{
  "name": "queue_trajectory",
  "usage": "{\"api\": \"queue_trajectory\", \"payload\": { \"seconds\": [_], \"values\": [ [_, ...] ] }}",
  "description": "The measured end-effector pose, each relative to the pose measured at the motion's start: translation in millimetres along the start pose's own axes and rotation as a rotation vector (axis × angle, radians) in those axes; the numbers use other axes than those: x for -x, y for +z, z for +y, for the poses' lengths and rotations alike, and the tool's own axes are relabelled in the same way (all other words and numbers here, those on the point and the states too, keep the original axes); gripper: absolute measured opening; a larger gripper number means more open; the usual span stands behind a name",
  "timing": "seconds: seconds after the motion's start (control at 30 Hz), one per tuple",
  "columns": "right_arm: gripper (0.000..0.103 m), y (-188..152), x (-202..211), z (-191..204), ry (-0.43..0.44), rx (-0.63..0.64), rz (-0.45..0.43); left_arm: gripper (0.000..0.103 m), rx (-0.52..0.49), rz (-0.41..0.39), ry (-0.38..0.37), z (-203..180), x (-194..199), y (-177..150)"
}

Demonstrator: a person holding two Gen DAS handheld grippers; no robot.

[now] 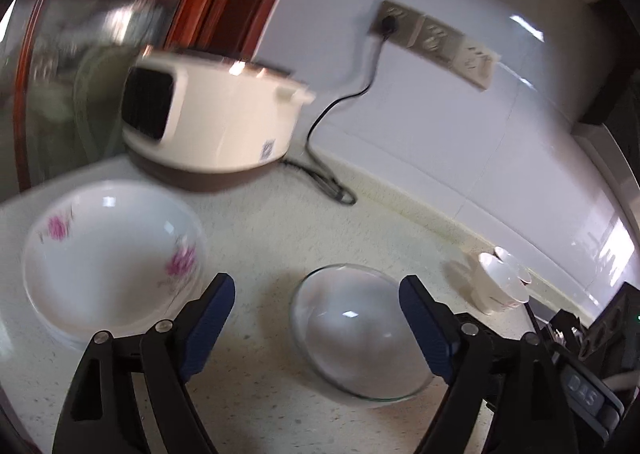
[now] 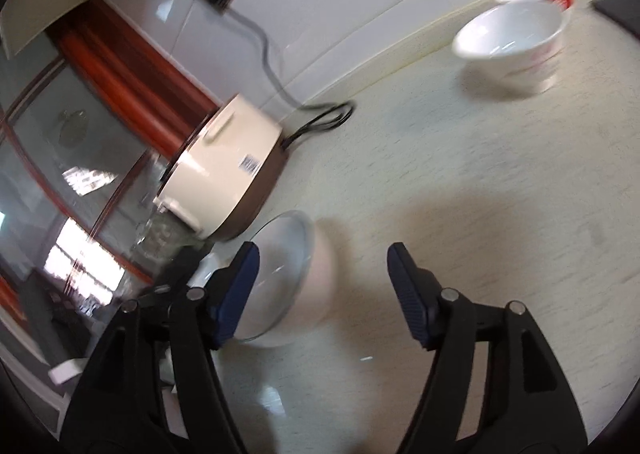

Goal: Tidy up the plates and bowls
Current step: 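Move both open tools back toward the remaining white bowls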

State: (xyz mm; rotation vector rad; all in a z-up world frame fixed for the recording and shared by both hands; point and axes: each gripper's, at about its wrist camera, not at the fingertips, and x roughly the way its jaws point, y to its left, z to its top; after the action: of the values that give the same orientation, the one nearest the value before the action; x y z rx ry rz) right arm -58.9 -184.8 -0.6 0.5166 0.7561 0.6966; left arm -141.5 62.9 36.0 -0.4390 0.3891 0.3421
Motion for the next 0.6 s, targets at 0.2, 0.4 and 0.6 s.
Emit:
{"api": "queue_trajectory", "payload": {
  "seconds": [0.2,0.4,0.6],
  "values": [
    [0.094,58.5,51.1,-35.4,-0.17,0.019,-0.229,0.099,-0.119,0.019,-0.102,-58.3,-0.6,12.0],
    [0.094,140.8,56.8,-68.9,-0.249,-0.05,-0.242,0.1,-0.188,0.126,-0.185,-124.2,-39.0,13.2],
    [0.094,160.1,46.2,-110.1,-0.302,-0.13,-0.166,0.1,-0.181,0.173,-0.178,-169.0,-89.7,22.7]
  ]
}}
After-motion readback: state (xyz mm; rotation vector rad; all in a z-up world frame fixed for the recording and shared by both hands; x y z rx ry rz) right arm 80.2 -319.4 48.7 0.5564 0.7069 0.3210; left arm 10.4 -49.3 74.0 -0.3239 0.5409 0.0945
